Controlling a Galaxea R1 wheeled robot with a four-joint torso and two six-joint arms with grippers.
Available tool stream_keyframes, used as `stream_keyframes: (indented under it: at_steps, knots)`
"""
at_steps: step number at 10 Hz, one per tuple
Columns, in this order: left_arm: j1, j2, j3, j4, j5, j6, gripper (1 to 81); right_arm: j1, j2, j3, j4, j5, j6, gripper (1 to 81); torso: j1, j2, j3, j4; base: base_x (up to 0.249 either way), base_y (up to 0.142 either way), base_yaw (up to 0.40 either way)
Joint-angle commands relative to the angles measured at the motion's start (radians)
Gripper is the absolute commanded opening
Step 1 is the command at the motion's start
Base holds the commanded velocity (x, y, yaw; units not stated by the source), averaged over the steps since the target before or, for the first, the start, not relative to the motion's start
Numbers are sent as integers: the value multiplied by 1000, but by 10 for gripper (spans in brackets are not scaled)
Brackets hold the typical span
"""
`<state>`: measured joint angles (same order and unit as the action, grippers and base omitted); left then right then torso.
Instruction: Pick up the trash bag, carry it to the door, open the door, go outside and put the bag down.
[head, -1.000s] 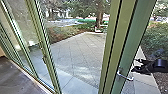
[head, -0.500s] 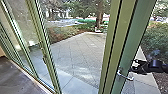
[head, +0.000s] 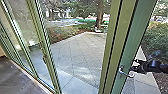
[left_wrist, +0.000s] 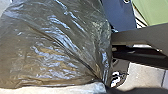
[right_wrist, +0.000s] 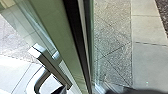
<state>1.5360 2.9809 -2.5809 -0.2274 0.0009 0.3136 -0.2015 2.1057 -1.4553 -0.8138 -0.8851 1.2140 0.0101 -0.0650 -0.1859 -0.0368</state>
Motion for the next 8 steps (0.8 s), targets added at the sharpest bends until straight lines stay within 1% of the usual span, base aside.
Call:
stream_keyframes:
  at_steps: [1,2,3,4,5,6,7,8]
  knots:
    - [-21,-2,5,-6,77,2,10,185,-57,-77,-196,-94,-54,811,0,0,0,0,0,0,0]
    - [-21,-3,5,-6,77,2,10,185,-63,-69,-188,-94,-64,811,0,0,0,-22,0,0,0]
    - [-21,-3,5,-7,79,2,10,187,-73,-60,-186,-94,-67,811,1,0,31,-78,0,0,0]
    - [-21,-3,5,-6,79,2,10,185,-85,-54,-183,-94,-67,811,1,0,36,-85,0,0,0]
    - [-23,-3,5,-6,79,2,10,182,-96,-52,-180,-92,-68,811,1,1,42,-86,0,0,0]
    - [-21,-3,5,-6,79,2,10,179,-100,-55,-180,-92,-70,811,1,1,18,-51,0,0,0]
    - [-21,-3,5,-6,79,2,10,171,-113,-65,-182,-86,-88,811,1,1,22,-75,0,0,0]
    - [-21,-3,5,-7,79,2,10,161,-129,-68,-186,-71,-97,811,1,1,24,-84,0,0,0]
